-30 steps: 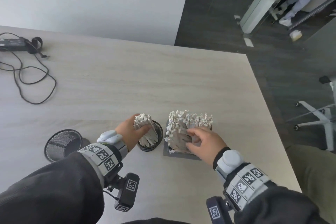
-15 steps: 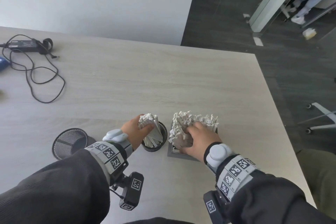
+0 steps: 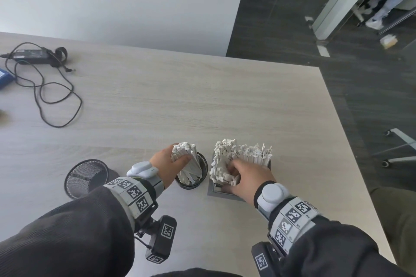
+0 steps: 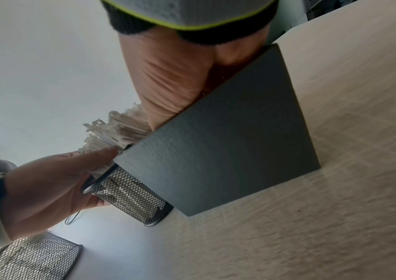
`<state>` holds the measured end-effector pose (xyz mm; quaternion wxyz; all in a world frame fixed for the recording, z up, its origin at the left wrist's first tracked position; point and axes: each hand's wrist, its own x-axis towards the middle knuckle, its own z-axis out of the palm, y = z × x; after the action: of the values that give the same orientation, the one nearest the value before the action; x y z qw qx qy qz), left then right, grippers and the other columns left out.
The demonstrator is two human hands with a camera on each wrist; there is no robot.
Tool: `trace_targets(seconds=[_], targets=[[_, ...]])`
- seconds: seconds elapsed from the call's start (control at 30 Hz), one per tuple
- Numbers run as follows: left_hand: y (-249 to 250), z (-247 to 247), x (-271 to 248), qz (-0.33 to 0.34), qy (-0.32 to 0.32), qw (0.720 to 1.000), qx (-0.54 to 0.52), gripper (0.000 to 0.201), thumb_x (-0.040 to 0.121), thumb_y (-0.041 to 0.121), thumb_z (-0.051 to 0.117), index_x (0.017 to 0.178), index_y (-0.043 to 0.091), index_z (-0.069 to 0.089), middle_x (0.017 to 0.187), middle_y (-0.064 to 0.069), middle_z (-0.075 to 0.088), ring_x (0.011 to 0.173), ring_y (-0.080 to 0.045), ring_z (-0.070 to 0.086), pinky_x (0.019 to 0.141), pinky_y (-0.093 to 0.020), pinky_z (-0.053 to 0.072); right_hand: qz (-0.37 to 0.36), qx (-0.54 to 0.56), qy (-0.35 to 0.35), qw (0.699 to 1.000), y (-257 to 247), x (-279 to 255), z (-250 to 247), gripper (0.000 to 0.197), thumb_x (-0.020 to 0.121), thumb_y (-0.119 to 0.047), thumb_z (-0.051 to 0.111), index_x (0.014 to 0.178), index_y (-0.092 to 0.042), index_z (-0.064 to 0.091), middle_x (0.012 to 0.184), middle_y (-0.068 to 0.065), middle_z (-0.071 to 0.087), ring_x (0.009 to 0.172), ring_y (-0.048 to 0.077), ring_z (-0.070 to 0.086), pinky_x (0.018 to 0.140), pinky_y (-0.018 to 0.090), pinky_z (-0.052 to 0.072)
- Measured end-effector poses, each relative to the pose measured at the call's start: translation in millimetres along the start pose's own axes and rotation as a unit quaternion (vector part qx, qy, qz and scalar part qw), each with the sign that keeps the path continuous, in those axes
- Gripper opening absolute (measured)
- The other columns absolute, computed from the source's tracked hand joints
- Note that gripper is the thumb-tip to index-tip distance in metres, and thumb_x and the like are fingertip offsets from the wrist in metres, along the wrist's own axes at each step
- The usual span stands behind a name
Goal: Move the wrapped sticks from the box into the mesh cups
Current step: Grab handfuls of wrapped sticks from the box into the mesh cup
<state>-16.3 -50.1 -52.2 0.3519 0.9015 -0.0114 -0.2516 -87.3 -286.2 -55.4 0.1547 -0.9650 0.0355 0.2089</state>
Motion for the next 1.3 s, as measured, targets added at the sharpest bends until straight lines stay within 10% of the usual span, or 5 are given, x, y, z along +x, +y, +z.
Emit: trace_targets(seconds=[0.17, 0.33, 0.47, 0.63, 1.3], targets=[[1.4, -1.6, 0.0, -0.001, -0.003, 1.000, 0.000, 0.045, 0.093, 0.049, 0.056, 0.129, 0.022, 0.054, 0.093, 0.003, 0.065, 0.075, -0.014, 0.060, 0.059, -0.024, 0.041, -0.030, -0.014, 0.009, 0.999, 1.0, -2.1, -0.8, 0.031, 0.077, -0.053, 0.060, 0.096, -0.029, 0.063, 0.098, -0.010, 0.062, 0.097, 0.021, 0.062, 0.080, 0.034, 0.044], [1.8, -2.8, -1.8, 0.001, -0.004, 1.000, -0.001, 0.044, 0.093, 0.049, 0.056, 0.129, 0.024, 0.055, 0.092, 0.004, 0.066, 0.077, -0.016, 0.061, 0.067, -0.028, 0.042, -0.021, 0.126, 0.051, 0.990, -2.9, -14.8, -1.8, 0.018, 0.076, -0.031, 0.056, 0.067, -0.026, 0.041, 0.063, -0.006, 0.041, 0.062, 0.018, 0.044, 0.059, 0.036, 0.040], [2.6, -2.5, -5.3, 0.014, 0.001, 0.999, -0.036, 0.035, 0.093, 0.042, 0.060, 0.125, 0.030, 0.058, 0.079, 0.018, 0.061, 0.069, -0.001, 0.056, 0.058, -0.017, 0.039, 0.031, 0.206, 0.053, 0.977, 0.0, -21.8, -9.5, 0.017, 0.082, -0.029, 0.053, 0.091, -0.032, 0.068, 0.080, -0.011, 0.067, 0.074, 0.010, 0.063, 0.072, 0.030, 0.054], [5.0, -1.8, -6.5, 0.042, -0.012, 0.996, -0.083, 0.009, 0.093, 0.036, 0.059, 0.088, 0.043, 0.061, 0.081, 0.008, 0.071, 0.075, -0.013, 0.066, 0.070, -0.034, 0.053, 0.042, 0.291, 0.135, 0.946, 2.3, -26.1, -20.5, 0.015, 0.085, -0.023, 0.066, 0.076, -0.016, 0.057, 0.073, -0.002, 0.061, 0.059, 0.004, 0.056, 0.058, 0.021, 0.047], [5.6, -7.7, -1.1, 0.059, -0.008, 0.994, -0.093, 0.021, 0.092, 0.034, 0.058, 0.113, 0.038, 0.064, 0.090, 0.008, 0.072, 0.081, -0.012, 0.067, 0.078, -0.033, 0.056, 0.208, 0.610, 0.176, 0.744, 4.4, -3.8, -44.6, 0.028, 0.067, -0.021, 0.067, 0.084, 0.001, 0.066, 0.048, 0.004, 0.051, 0.035, 0.015, 0.035, 0.038, 0.016, 0.025]])
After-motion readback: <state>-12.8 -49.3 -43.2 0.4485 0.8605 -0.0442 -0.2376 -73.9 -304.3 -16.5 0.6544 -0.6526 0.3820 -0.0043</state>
